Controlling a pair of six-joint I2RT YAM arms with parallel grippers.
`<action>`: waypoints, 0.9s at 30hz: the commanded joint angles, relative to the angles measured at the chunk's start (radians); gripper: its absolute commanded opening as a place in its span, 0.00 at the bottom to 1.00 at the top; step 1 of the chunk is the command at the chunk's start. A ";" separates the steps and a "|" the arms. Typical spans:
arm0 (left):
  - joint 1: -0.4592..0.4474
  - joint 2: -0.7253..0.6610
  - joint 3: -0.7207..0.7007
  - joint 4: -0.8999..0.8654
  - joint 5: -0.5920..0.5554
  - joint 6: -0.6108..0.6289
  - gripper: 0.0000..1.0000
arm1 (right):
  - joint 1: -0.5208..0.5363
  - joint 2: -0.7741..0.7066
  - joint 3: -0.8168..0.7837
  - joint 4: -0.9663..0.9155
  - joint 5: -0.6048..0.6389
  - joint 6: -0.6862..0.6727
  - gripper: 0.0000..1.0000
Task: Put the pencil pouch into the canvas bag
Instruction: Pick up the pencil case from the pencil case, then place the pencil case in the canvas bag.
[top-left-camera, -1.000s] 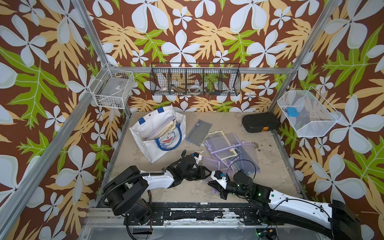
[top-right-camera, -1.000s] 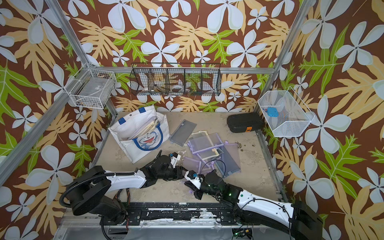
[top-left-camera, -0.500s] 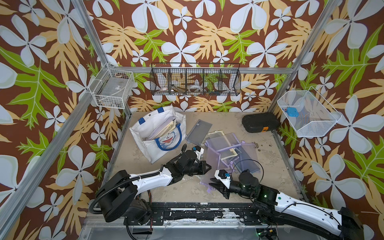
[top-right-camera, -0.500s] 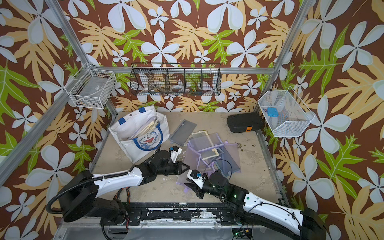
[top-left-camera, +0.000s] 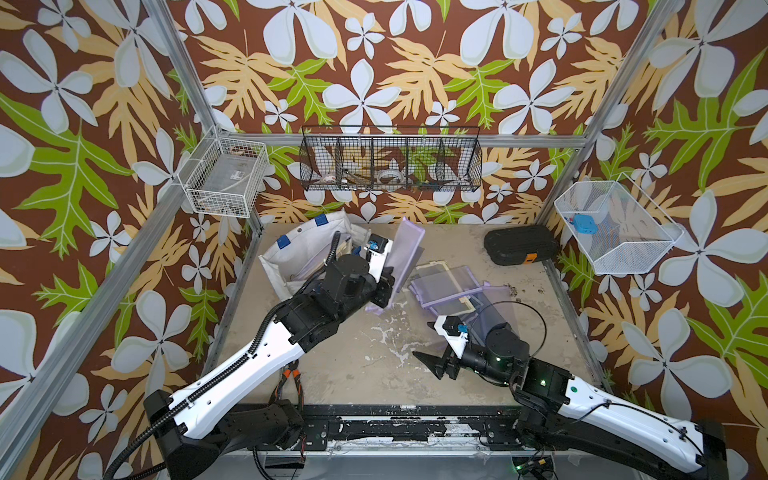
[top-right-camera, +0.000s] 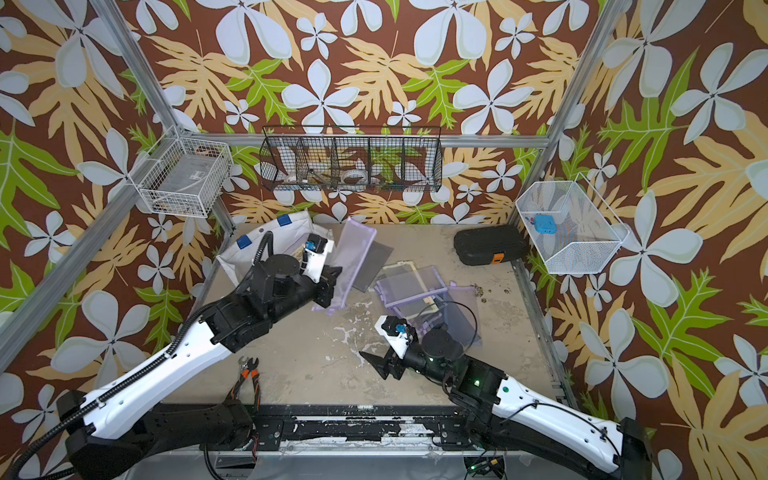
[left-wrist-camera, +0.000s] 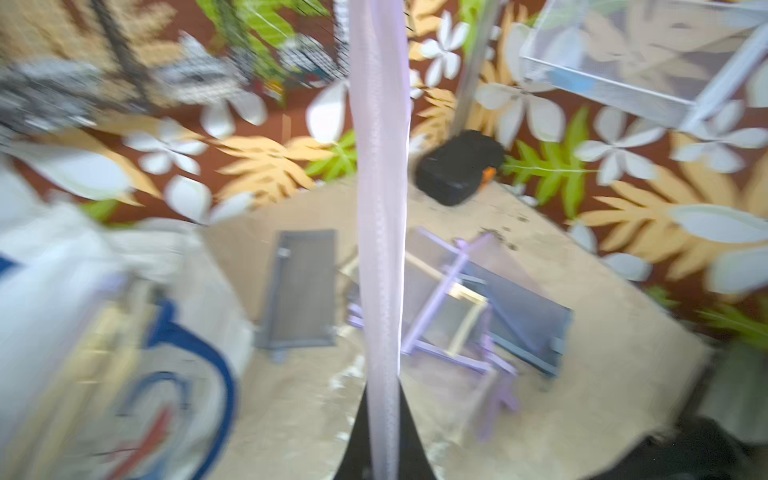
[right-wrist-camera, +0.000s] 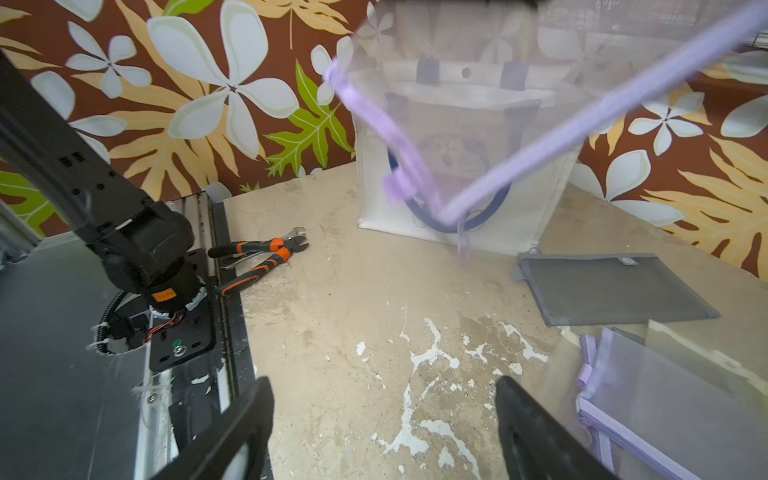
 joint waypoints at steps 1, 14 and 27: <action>0.072 0.020 0.052 -0.082 -0.244 0.301 0.00 | -0.001 0.042 0.035 0.006 0.058 0.072 0.84; 0.227 0.236 0.099 0.127 -0.529 0.674 0.00 | -0.098 0.026 0.086 -0.047 0.040 0.154 0.87; 0.334 0.249 0.024 0.115 -0.334 0.605 0.00 | -0.138 -0.011 0.121 -0.064 -0.050 0.119 0.87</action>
